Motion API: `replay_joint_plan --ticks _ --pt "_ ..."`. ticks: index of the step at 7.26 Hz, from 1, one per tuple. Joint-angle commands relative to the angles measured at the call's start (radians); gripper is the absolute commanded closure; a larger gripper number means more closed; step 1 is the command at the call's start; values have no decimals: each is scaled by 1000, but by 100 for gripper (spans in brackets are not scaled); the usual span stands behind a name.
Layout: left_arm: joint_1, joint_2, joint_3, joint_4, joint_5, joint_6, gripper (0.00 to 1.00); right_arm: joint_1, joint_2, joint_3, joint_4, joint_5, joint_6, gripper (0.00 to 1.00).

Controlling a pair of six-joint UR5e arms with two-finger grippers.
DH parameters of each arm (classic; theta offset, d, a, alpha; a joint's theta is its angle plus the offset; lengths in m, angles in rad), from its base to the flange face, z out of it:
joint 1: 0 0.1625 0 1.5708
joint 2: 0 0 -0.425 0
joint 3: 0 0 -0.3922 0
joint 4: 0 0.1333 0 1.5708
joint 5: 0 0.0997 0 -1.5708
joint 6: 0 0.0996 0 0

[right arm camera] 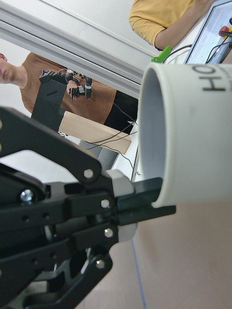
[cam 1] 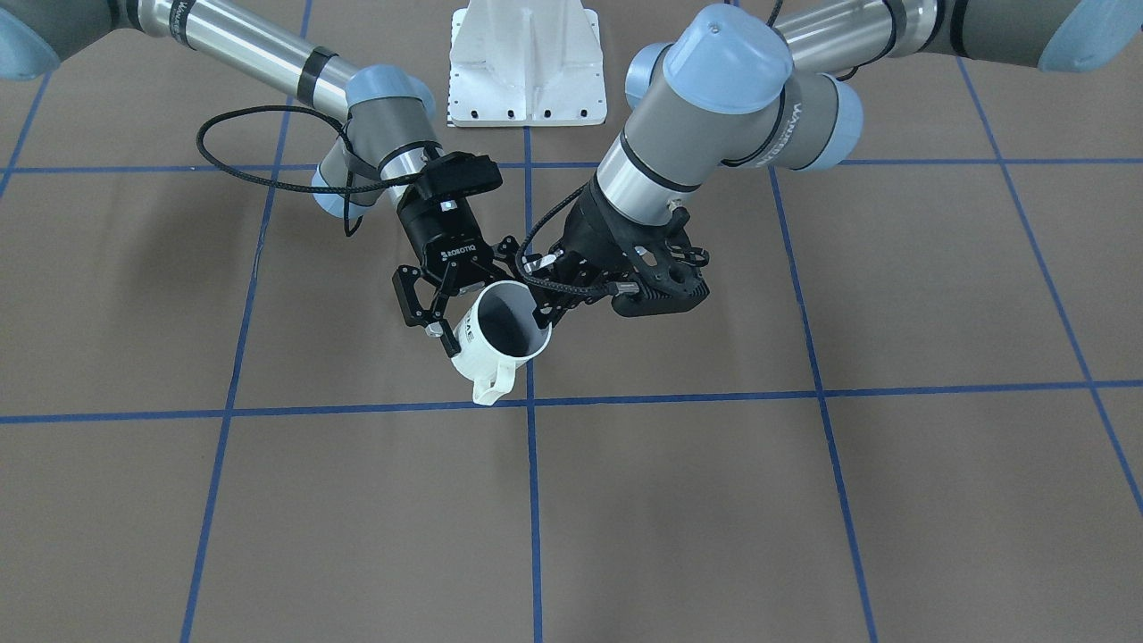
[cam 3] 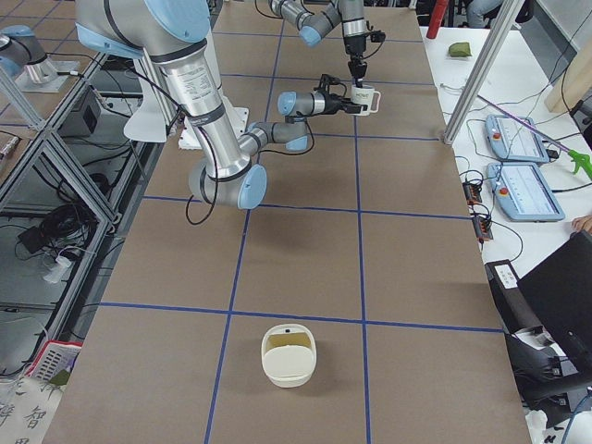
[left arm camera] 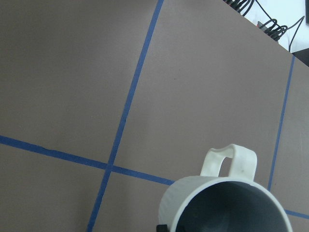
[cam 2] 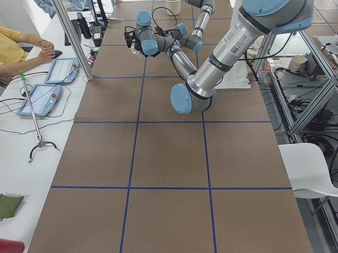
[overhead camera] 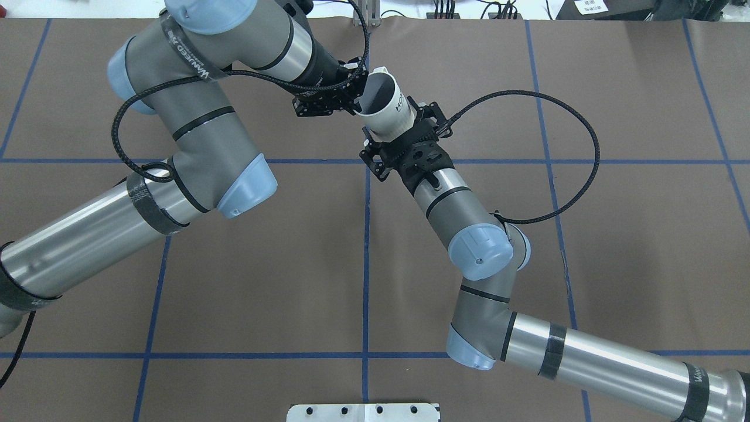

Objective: Left arm hands cup to right arm to dump lemon

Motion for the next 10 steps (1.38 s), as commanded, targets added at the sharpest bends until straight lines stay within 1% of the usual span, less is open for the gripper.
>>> replay_joint_plan --ticks 1,3,5,6,7,8,9,10 --pt "0 0 0 0 0 0 100 -1 -1 3 0 -12 0 0" --pt "0 2 0 0 -1 0 100 -21 -35 61 0 -29 -1 0" --pt "0 2 0 0 -1 1 100 -62 -62 106 0 -74 -8 0" --pt "-3 3 3 0 0 4 100 -73 -101 139 -1 -84 -11 0" --pt "-14 5 10 2 -1 13 100 -74 -145 196 -6 -81 -12 0" --pt "-24 6 10 11 0 38 100 -70 -171 236 -12 -82 -12 1" --pt "-40 26 10 11 0 39 100 -33 -168 236 -12 -82 -11 1" --pt "-61 47 7 11 -4 49 100 13 -168 236 -53 -76 1 1"
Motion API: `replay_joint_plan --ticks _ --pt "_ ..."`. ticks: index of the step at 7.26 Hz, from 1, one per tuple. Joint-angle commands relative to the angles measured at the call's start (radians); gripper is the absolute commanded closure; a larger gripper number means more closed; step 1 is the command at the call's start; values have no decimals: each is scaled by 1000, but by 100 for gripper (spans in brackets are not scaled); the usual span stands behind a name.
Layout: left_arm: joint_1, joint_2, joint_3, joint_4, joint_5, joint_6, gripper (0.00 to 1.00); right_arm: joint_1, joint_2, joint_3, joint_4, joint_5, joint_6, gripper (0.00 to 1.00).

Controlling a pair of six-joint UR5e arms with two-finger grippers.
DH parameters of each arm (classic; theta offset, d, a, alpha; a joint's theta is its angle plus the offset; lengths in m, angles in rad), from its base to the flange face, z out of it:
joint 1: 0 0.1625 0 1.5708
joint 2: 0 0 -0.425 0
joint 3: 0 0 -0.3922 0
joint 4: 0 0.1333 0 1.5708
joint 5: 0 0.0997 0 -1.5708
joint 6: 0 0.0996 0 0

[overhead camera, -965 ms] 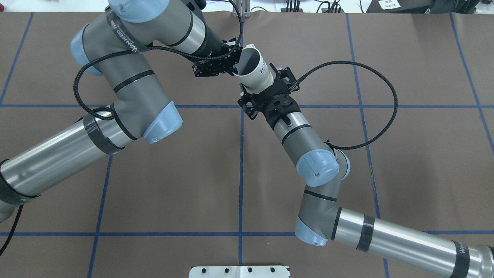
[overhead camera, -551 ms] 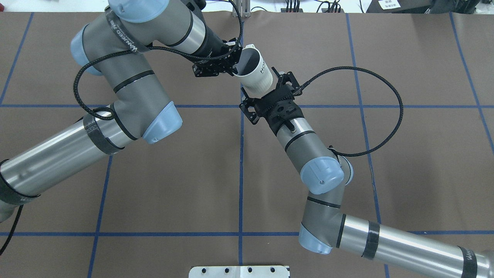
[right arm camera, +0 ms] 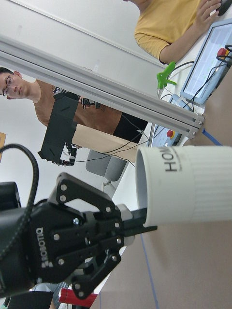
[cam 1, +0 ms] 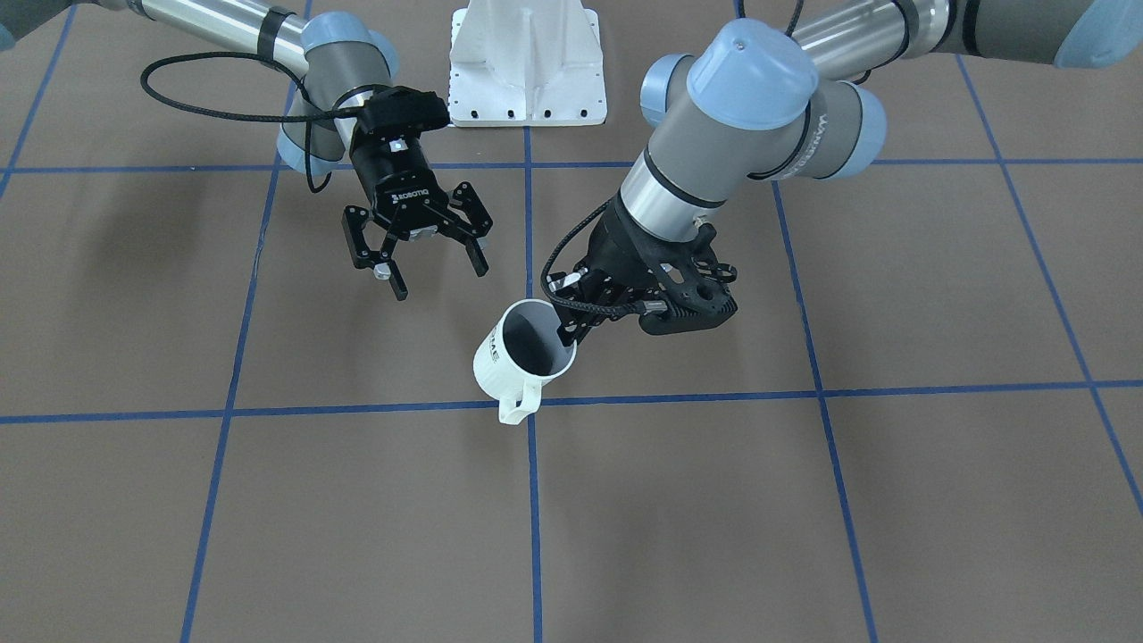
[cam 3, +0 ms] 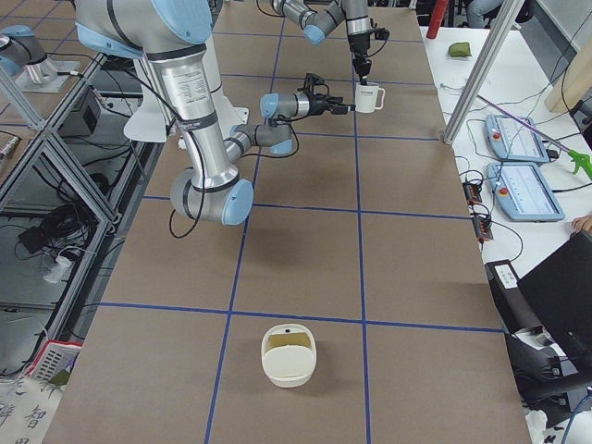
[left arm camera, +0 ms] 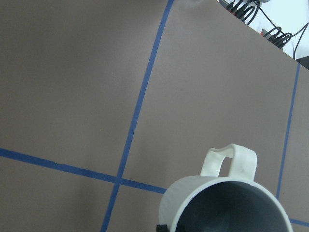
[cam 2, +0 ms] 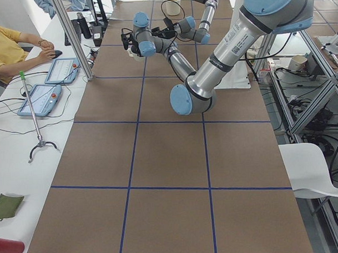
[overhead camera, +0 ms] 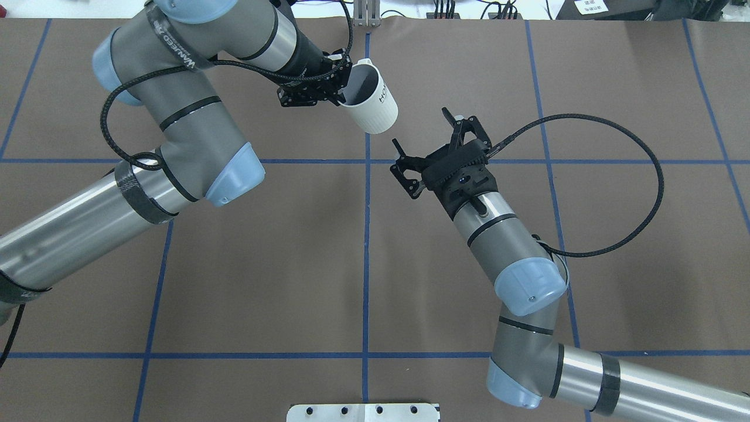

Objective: Left arm hands cup to right arm to dump lemon

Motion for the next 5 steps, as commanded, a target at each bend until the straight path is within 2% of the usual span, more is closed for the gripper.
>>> replay_joint_plan --ticks 1,2,4,5 --pt "-43 69 -13 1 -10 56 100 82 8 9 -93 7 30 1" --pt "-64 121 -43 4 -13 102 100 123 20 9 -170 47 134 1" --pt "-101 223 -86 7 -23 214 100 262 28 22 -340 261 262 2" --pt "-142 260 -94 9 -60 266 100 348 30 26 -441 417 322 2"
